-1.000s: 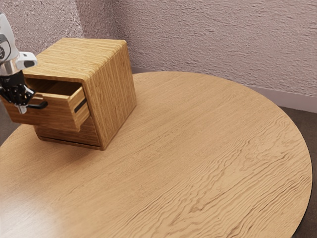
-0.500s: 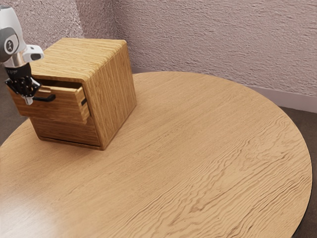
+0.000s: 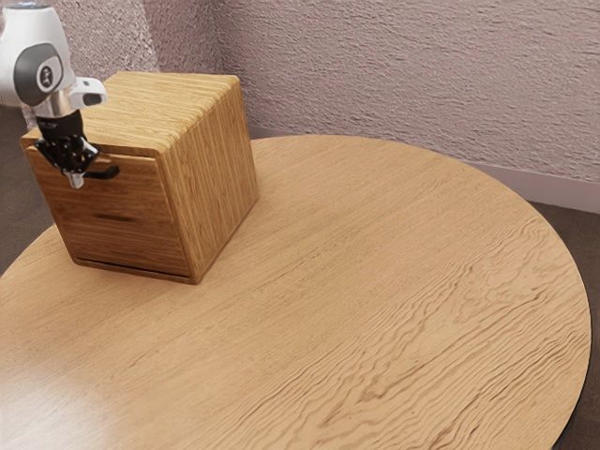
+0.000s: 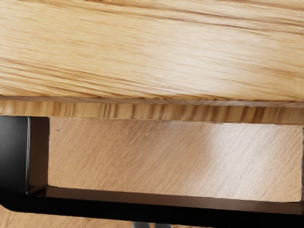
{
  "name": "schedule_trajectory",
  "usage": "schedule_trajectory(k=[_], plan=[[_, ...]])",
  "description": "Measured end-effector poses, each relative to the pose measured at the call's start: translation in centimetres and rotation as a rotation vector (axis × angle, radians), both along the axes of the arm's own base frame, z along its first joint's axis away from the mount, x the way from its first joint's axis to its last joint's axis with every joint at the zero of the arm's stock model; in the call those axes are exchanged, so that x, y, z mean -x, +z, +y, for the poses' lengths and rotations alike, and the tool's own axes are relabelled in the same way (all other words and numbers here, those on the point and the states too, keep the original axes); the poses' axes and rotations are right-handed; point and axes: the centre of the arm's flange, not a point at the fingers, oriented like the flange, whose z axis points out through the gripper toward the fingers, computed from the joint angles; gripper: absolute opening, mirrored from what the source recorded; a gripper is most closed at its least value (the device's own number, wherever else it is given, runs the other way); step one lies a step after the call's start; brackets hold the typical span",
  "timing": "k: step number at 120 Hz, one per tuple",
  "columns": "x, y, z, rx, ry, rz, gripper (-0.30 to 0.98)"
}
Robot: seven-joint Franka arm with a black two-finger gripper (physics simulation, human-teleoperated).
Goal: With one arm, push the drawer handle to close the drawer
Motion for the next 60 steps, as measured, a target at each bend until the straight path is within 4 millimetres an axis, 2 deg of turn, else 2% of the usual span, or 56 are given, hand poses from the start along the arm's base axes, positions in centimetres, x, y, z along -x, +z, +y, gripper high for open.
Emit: schedule_trajectory(k=[21,44,52,56,60], plan=[[-0.8,0.0,0.1,0.000,-0.003,0.005,-0.10],[-0.7,-0.1,0.1,0.006,-0.001,0.018,-0.10],[1.1,-0.1,-0.4,0.022,0.006,0.043,-0.10],[2.8,0.2,-0.8,0.029,0.011,0.052,-0.10],[5.4,1.0,-1.4,0.035,0.022,0.053,-0.08]])
